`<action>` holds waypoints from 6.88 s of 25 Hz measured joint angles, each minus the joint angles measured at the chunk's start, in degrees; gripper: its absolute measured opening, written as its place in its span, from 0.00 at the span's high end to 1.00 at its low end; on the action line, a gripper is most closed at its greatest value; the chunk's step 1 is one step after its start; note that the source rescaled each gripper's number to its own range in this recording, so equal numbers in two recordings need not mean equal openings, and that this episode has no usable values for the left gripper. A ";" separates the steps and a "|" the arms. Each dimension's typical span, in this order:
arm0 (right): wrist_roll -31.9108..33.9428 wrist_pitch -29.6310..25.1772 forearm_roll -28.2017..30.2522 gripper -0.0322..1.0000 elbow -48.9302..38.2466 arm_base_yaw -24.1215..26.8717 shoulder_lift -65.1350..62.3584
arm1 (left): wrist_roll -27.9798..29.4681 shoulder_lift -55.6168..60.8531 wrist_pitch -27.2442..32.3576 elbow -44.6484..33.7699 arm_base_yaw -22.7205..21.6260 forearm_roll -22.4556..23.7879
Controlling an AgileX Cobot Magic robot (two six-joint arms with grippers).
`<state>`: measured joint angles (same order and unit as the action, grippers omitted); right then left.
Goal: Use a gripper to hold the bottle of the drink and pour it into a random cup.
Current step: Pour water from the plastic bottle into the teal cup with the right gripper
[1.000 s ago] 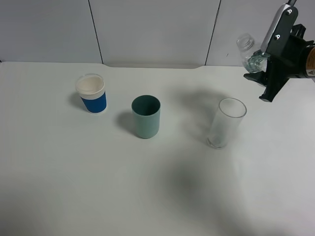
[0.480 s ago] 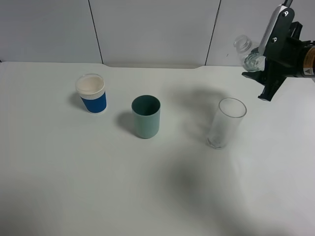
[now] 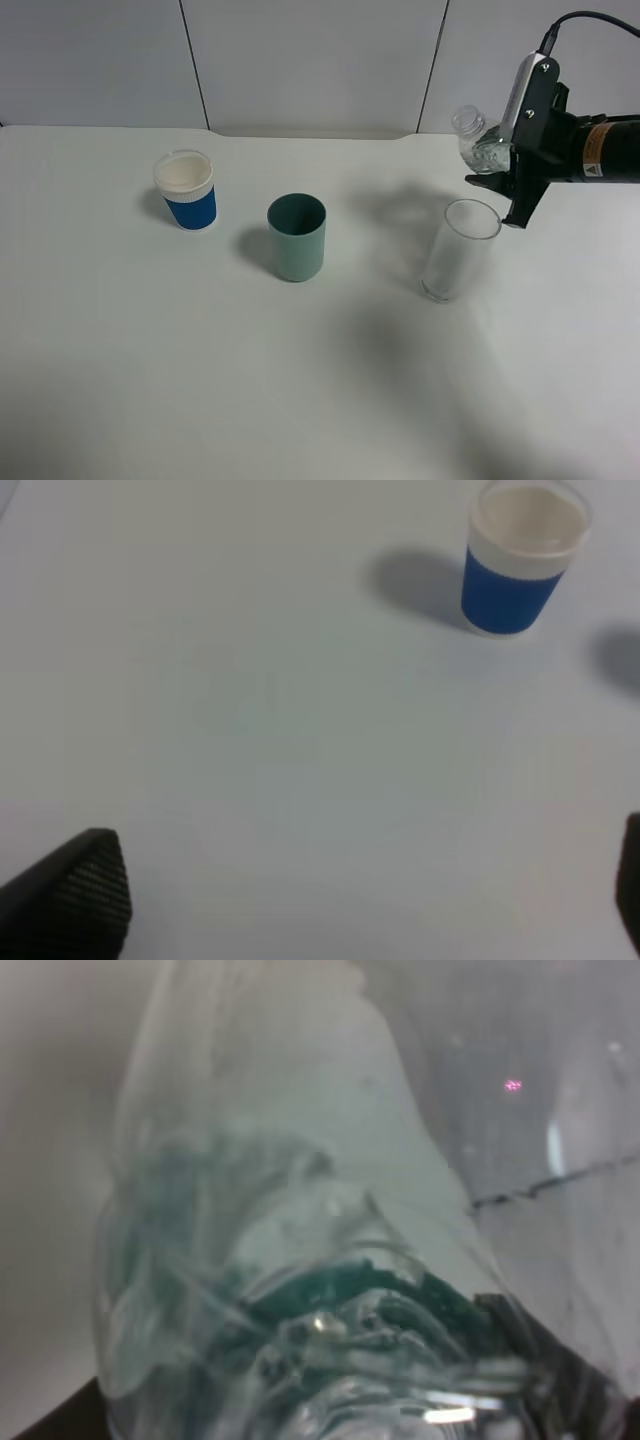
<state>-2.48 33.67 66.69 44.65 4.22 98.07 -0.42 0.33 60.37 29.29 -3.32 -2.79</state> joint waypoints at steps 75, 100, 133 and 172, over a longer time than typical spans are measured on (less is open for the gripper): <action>-1.49 -16.21 12.15 0.97 30.56 -32.00 17.55 | 0.00 0.00 0.00 0.00 0.00 0.06; -16.08 -17.10 11.64 0.97 30.56 -32.00 17.55 | 0.00 0.00 0.00 0.00 0.00 0.06; -28.07 -14.98 11.64 0.97 30.56 -32.00 17.55 | 0.00 0.00 0.00 0.00 0.00 0.06; -31.41 -11.41 10.68 0.97 30.79 -30.30 18.74 | 0.00 0.00 0.00 0.00 0.00 0.01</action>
<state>-33.89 22.26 77.38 75.44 -26.08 116.81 -0.42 0.33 60.37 29.29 -3.32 -2.78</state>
